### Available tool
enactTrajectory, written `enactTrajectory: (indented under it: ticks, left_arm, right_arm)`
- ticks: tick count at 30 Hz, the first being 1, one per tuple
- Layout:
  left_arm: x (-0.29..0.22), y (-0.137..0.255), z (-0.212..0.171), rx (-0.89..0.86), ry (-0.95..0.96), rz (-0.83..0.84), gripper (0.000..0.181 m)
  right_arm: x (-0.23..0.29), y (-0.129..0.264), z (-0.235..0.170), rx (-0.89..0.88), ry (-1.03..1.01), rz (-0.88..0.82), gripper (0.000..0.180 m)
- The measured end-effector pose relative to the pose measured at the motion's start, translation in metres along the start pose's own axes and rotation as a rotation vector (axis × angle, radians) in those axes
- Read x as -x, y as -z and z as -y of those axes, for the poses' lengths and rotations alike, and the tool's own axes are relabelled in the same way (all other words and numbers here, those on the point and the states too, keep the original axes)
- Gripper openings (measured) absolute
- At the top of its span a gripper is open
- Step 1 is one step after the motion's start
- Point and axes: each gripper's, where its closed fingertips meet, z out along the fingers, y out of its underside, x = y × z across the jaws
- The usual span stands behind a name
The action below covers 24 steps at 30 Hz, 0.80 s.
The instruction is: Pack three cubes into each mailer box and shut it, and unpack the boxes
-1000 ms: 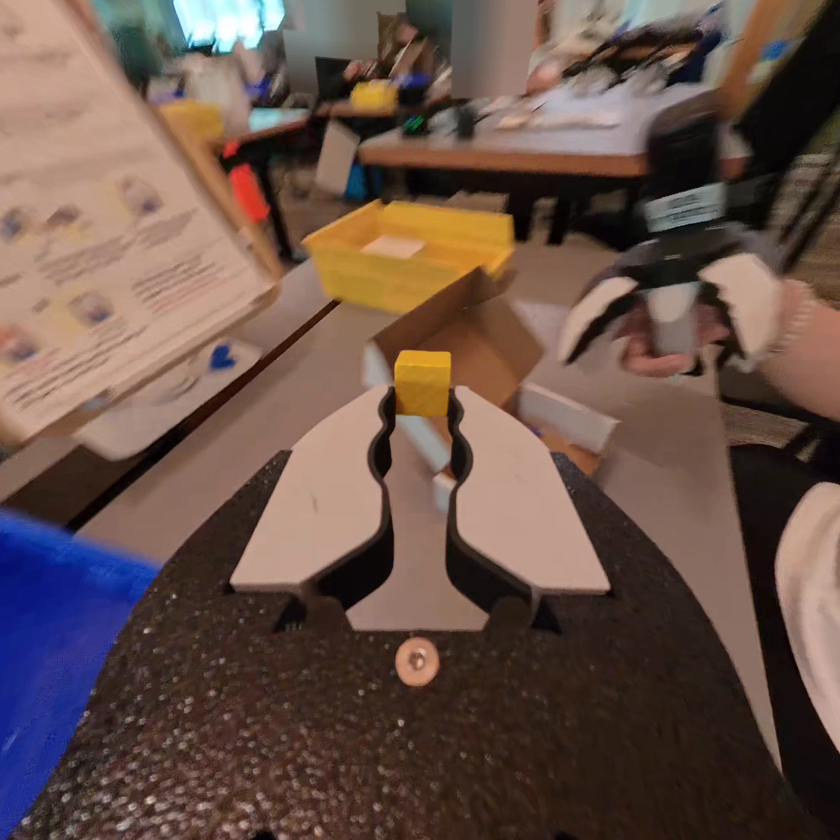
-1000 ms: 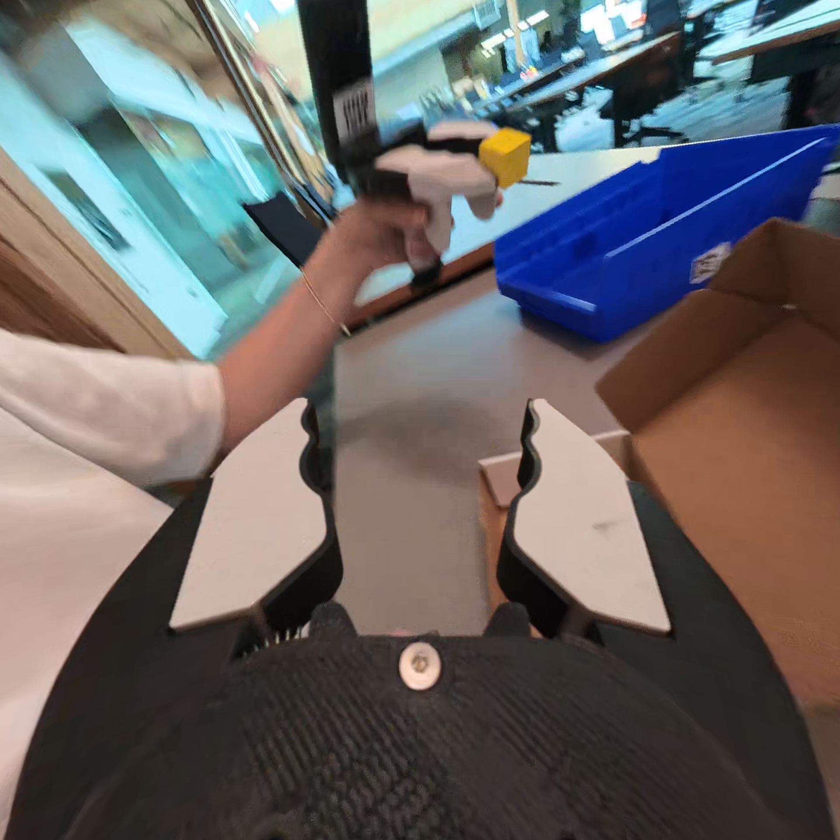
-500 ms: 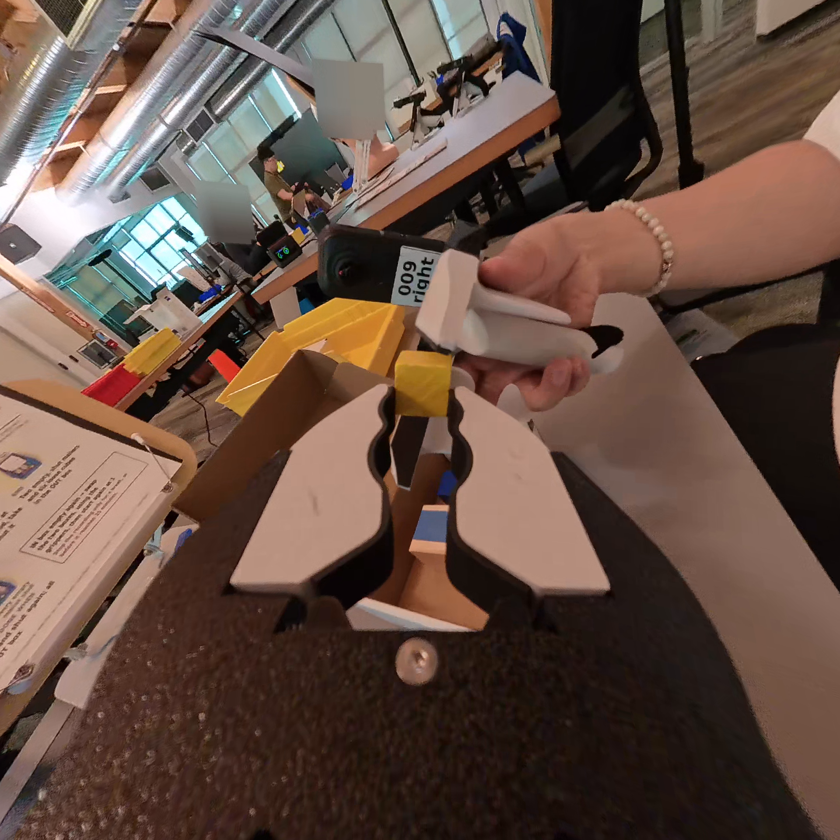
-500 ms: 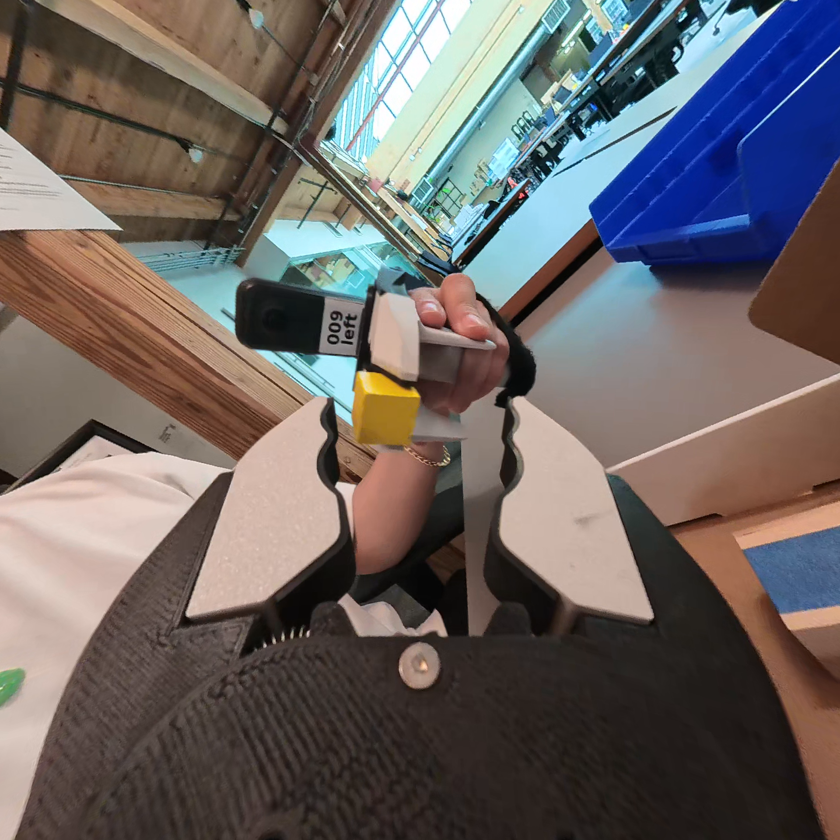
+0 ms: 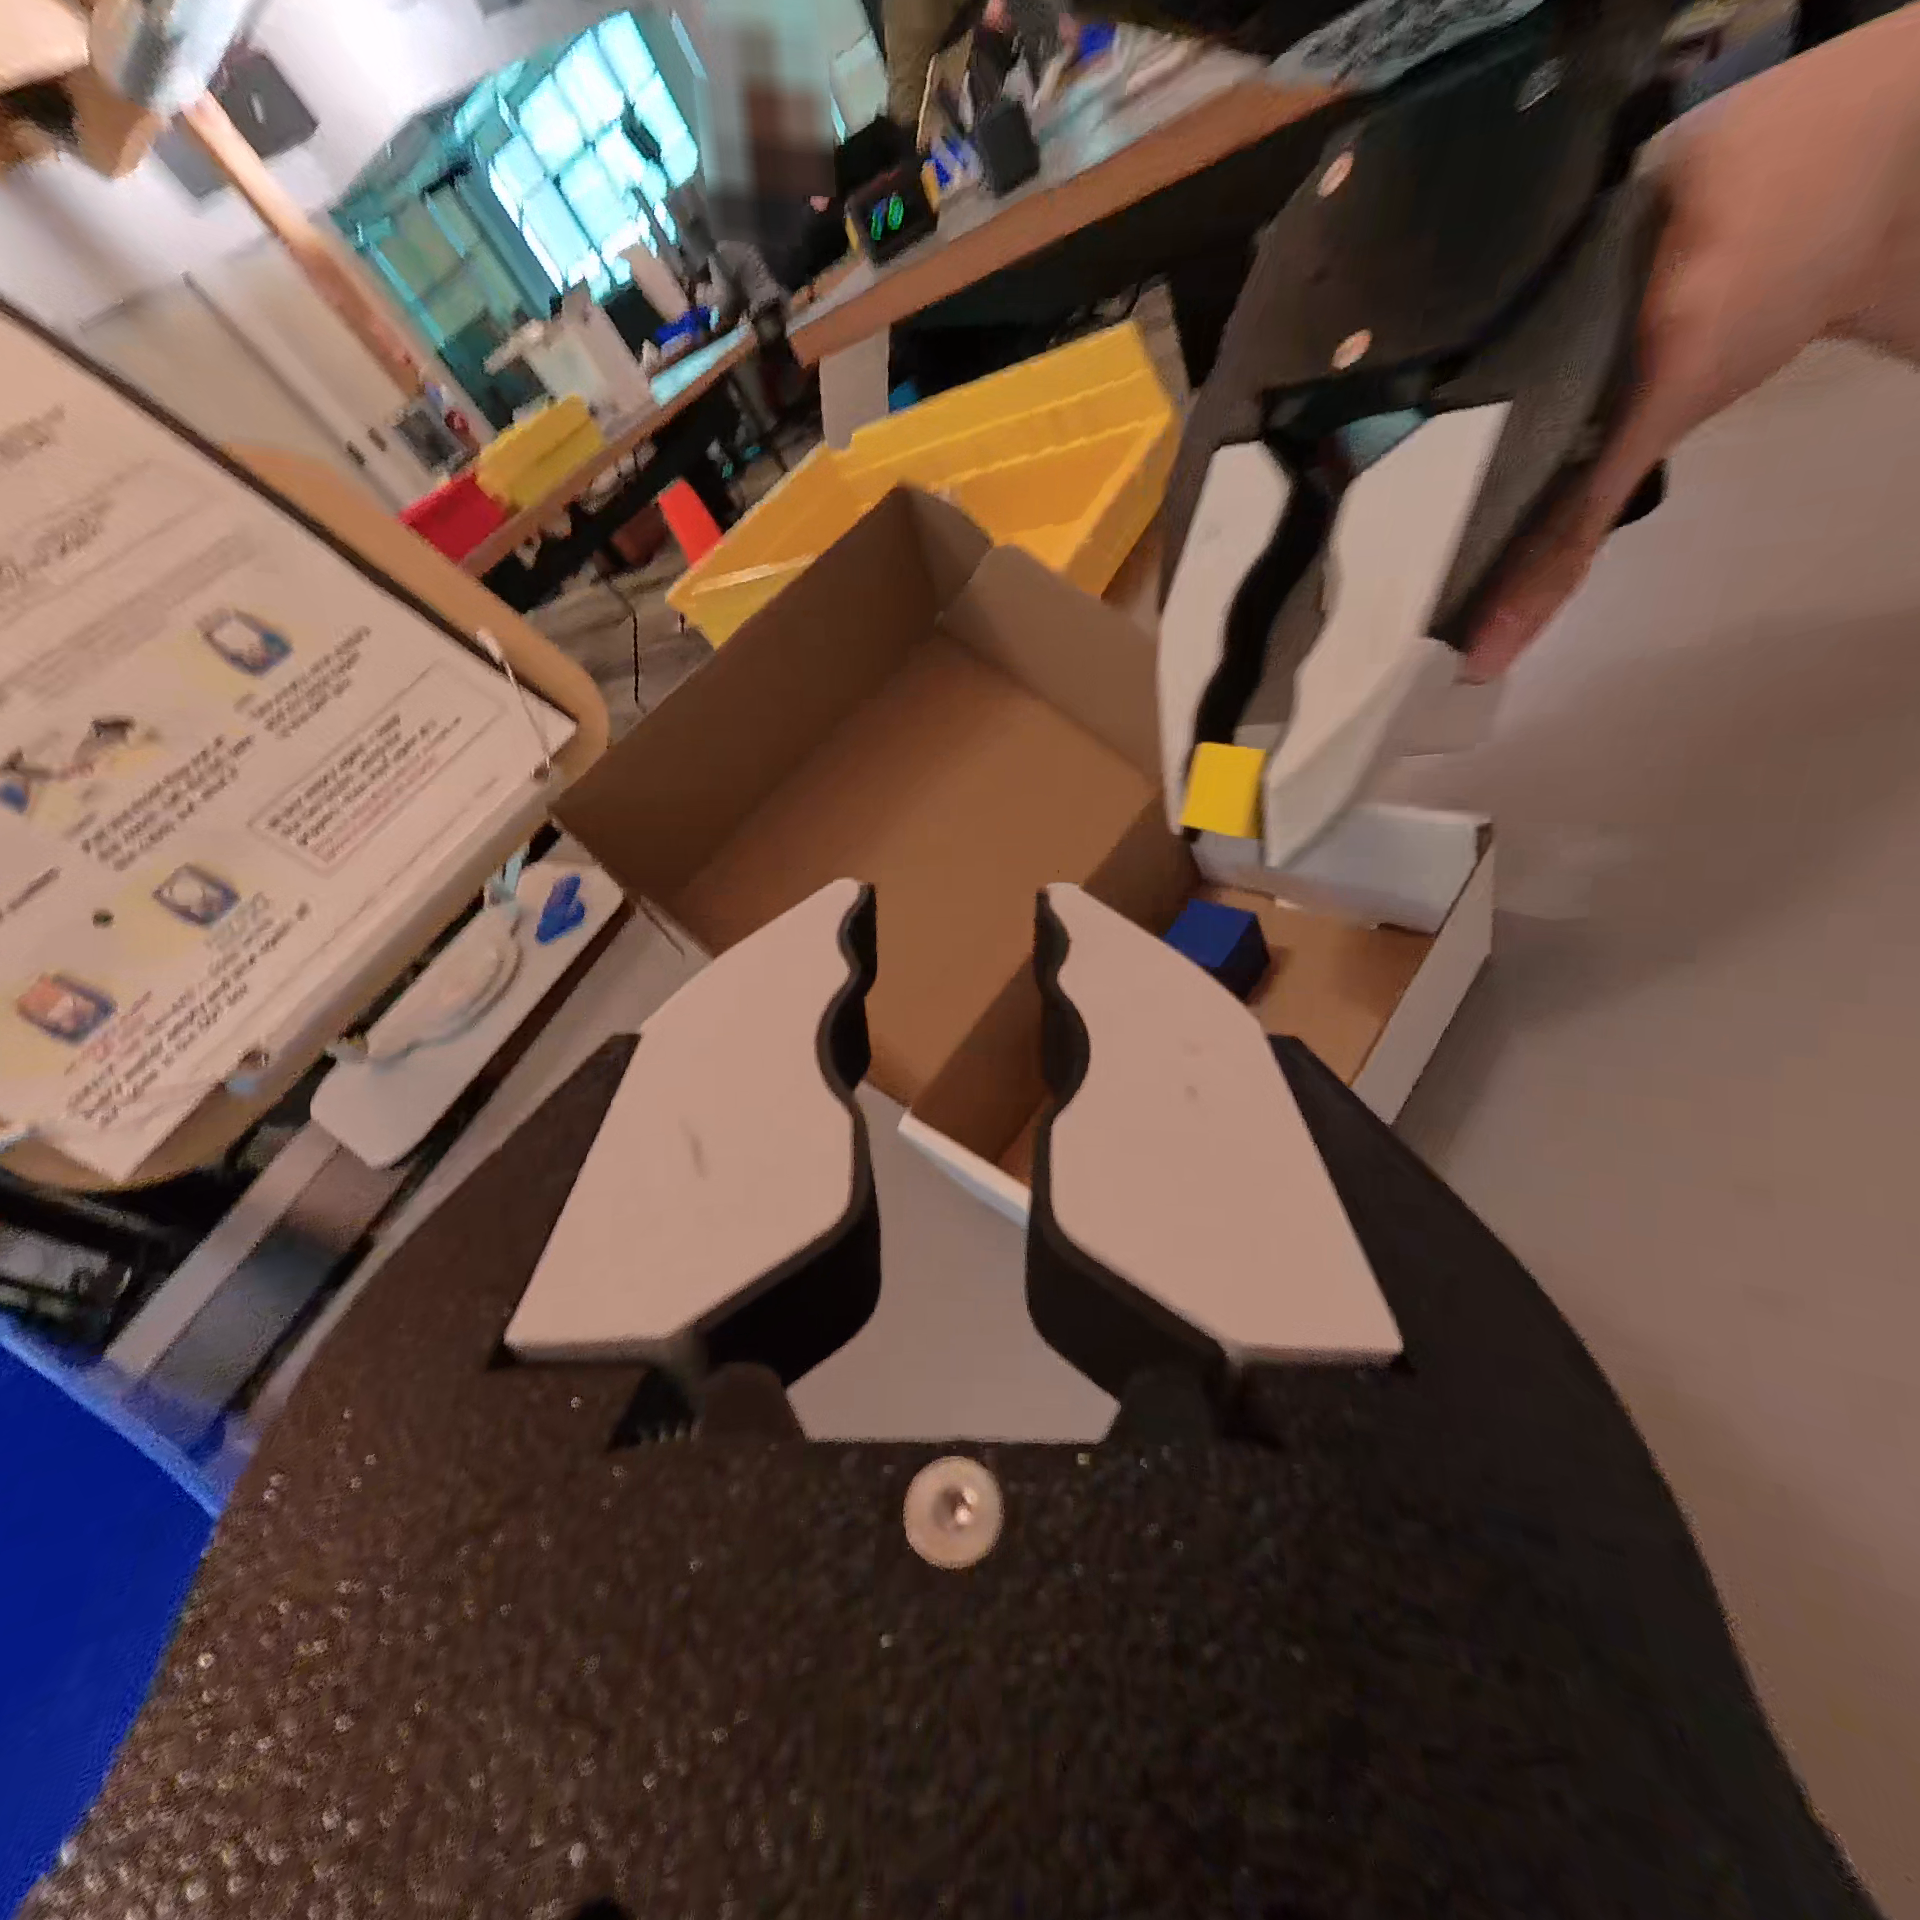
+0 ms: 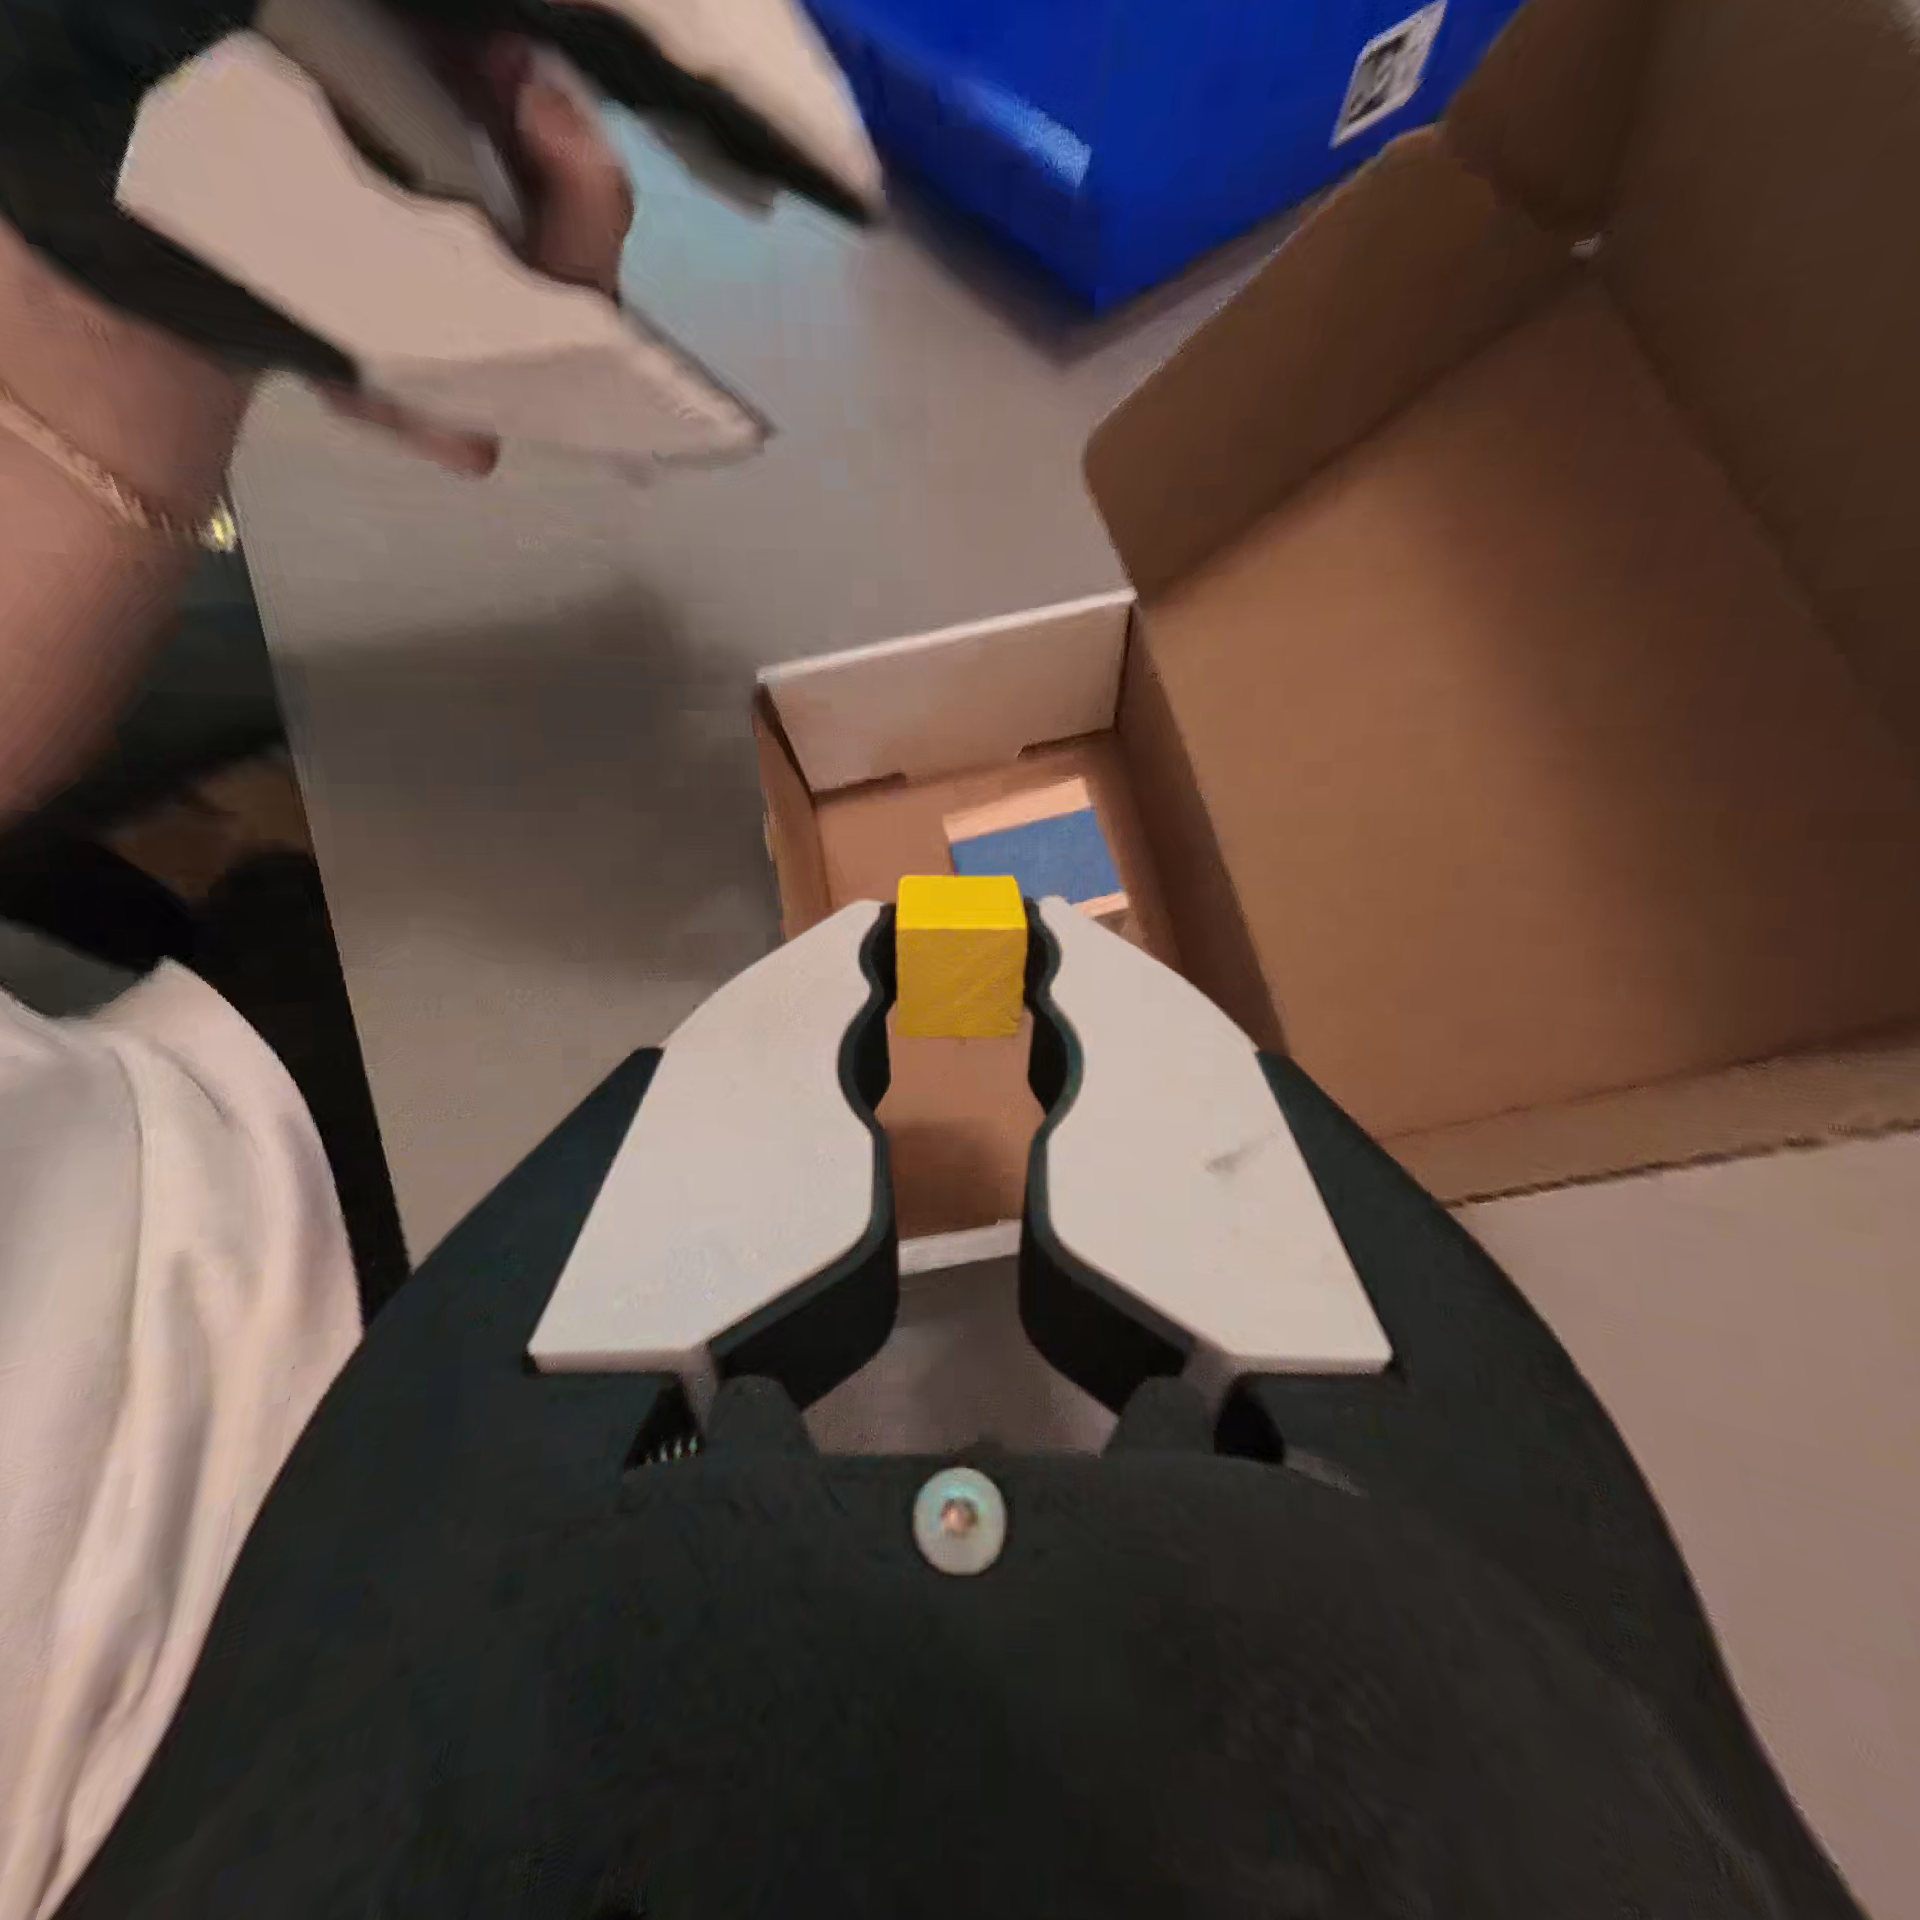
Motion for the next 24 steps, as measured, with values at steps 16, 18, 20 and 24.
enactTrajectory:
  ticks: [16,18,20,24]
  left_arm:
    - [0.047,-0.007,-0.053,0.245,0.435,0.271,0.028]
    - [0.047,-0.013,-0.052,0.254,0.462,0.283,0.028]
    - [0.049,-0.020,-0.049,0.271,0.467,0.306,0.028]
    - [0.064,-0.031,-0.043,0.311,0.469,0.369,0.028]
  right_arm:
    - [-0.083,0.065,0.005,-0.120,-0.082,-0.452,0.028]
    - [-0.087,0.059,-0.002,-0.112,-0.115,-0.428,0.029]
    - [-0.089,0.051,-0.002,-0.131,-0.137,-0.414,0.029]
    - [-0.097,0.043,0.000,-0.143,-0.129,-0.463,0.028]
